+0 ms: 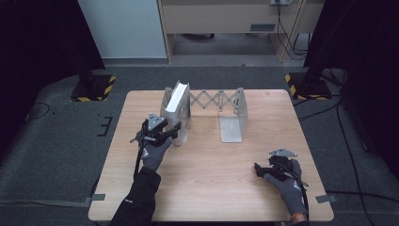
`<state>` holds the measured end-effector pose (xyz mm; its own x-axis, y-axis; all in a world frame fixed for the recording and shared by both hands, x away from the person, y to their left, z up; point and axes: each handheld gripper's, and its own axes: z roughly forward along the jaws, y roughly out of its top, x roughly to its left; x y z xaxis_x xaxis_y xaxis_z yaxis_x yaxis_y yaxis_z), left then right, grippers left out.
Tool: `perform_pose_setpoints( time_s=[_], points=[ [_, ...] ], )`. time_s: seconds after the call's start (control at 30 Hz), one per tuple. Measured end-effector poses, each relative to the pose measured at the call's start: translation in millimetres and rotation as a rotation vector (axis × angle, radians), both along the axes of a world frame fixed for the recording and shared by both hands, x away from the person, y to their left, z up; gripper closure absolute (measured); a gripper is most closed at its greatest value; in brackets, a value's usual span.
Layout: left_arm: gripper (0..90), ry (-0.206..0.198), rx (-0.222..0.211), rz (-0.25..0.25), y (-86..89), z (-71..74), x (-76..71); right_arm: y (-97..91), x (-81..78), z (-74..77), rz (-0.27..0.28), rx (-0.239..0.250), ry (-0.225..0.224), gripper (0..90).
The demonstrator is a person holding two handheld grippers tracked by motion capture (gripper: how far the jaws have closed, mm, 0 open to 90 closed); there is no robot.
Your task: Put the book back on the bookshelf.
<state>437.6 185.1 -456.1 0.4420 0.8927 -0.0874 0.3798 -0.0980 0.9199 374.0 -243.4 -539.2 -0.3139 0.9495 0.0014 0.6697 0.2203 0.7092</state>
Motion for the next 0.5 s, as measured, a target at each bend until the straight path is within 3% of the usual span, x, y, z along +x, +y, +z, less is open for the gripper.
perform_pose_setpoints(
  time_s=[0.5],
  points=[
    [41.7, 0.002, -0.038, 0.015, -13.9, -5.5, 5.4, 0.0, 0.0, 0.0, 0.000, 0.000, 0.000, 3.2]
  ],
)
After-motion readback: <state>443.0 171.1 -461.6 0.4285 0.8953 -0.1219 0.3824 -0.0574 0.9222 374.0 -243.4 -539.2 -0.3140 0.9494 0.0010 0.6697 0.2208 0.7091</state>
